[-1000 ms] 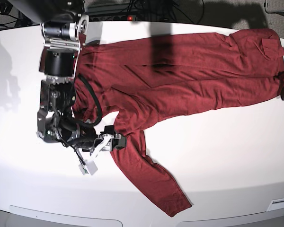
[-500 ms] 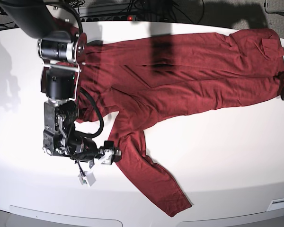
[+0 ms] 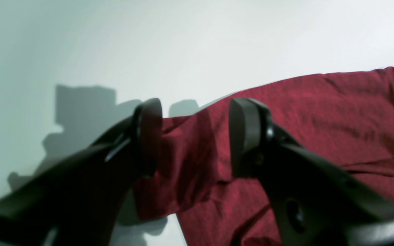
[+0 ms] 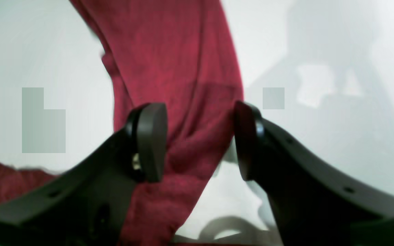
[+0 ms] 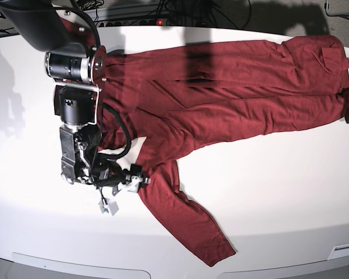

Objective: Fold the T-shirt properly

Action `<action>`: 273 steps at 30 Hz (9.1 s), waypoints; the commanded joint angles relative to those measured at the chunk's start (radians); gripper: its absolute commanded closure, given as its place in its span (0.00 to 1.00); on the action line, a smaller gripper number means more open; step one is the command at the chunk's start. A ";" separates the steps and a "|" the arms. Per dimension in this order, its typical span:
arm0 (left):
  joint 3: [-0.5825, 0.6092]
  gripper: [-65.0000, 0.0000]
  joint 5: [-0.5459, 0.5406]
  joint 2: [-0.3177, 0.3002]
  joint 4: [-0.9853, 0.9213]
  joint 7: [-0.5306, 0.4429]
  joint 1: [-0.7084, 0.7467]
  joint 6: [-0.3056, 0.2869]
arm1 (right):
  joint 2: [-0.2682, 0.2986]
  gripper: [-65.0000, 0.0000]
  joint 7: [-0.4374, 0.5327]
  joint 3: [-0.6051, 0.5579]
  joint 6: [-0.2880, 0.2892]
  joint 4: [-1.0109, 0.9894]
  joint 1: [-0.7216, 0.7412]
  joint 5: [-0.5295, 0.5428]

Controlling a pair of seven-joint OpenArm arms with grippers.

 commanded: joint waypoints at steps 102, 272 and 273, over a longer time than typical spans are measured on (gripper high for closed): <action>-0.009 0.53 -0.133 -0.028 0.159 -0.005 -0.022 -0.014 | -0.228 0.51 -0.189 -0.217 0.147 0.193 -0.027 0.393; 0.131 0.57 0.924 0.620 0.455 -0.155 -0.019 0.037 | 0.314 0.45 -0.164 -0.746 0.147 0.375 -0.010 0.771; 0.131 0.59 0.944 0.619 0.436 -0.174 -0.019 0.058 | 0.317 0.45 -0.167 -0.745 0.147 0.375 -0.010 0.777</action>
